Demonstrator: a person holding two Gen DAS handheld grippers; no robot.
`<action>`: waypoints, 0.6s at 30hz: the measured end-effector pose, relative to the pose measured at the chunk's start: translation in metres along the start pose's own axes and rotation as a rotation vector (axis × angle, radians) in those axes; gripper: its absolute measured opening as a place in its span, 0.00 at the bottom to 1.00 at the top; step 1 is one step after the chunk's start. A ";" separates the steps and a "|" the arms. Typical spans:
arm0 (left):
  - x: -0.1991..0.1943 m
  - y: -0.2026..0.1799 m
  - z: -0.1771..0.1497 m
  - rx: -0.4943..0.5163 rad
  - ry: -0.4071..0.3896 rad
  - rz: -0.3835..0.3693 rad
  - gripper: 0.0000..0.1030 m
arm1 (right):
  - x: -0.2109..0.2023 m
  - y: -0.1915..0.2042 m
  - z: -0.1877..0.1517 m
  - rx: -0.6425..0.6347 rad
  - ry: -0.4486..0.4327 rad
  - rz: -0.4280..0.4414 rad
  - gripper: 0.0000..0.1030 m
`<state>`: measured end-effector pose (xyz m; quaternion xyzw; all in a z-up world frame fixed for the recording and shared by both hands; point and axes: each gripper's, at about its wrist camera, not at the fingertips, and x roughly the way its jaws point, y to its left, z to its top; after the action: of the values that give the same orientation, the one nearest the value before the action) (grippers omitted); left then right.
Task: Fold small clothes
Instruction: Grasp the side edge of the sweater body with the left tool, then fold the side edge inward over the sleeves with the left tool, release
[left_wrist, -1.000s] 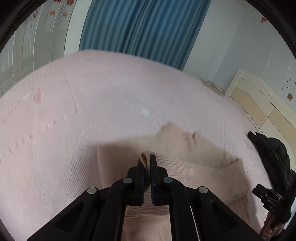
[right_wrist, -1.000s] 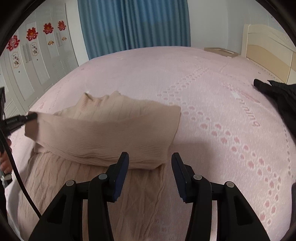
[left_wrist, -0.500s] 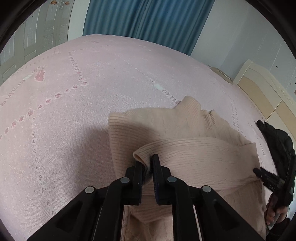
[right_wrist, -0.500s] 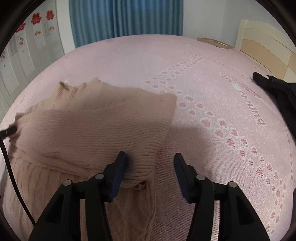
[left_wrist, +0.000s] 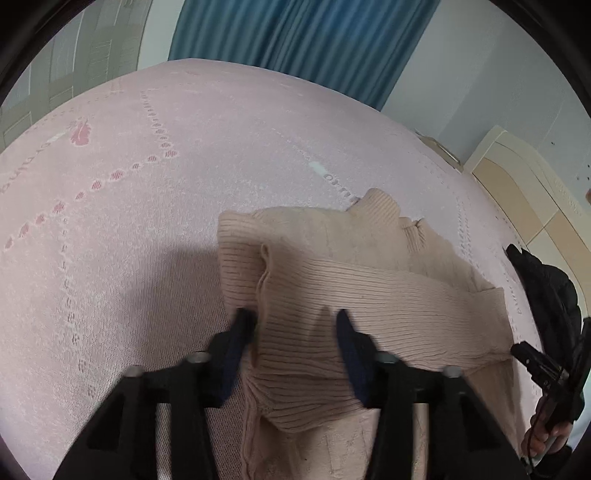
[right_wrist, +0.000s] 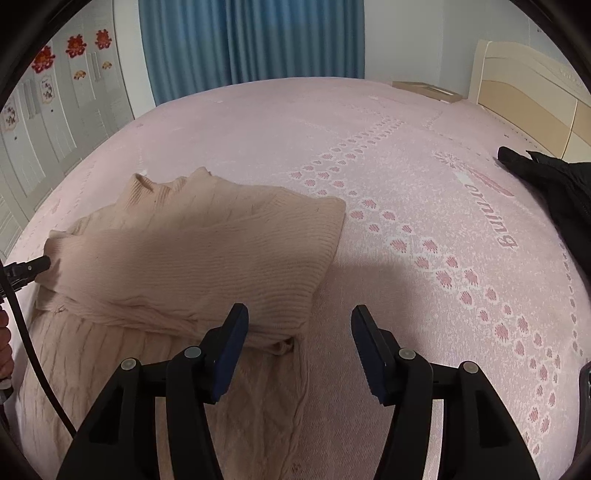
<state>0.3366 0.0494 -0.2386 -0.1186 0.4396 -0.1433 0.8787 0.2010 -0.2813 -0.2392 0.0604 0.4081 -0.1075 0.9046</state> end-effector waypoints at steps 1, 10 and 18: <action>-0.001 0.000 0.000 -0.003 -0.002 0.007 0.20 | 0.000 0.000 -0.001 0.002 0.002 0.001 0.55; -0.036 0.013 0.004 -0.125 -0.049 -0.130 0.05 | -0.004 0.000 0.003 0.024 -0.007 0.008 0.55; -0.035 0.011 -0.011 -0.113 -0.017 -0.074 0.06 | -0.009 0.004 0.009 0.000 -0.024 0.007 0.55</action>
<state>0.3092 0.0717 -0.2225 -0.1854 0.4346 -0.1499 0.8685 0.2026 -0.2776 -0.2268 0.0604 0.3970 -0.1050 0.9098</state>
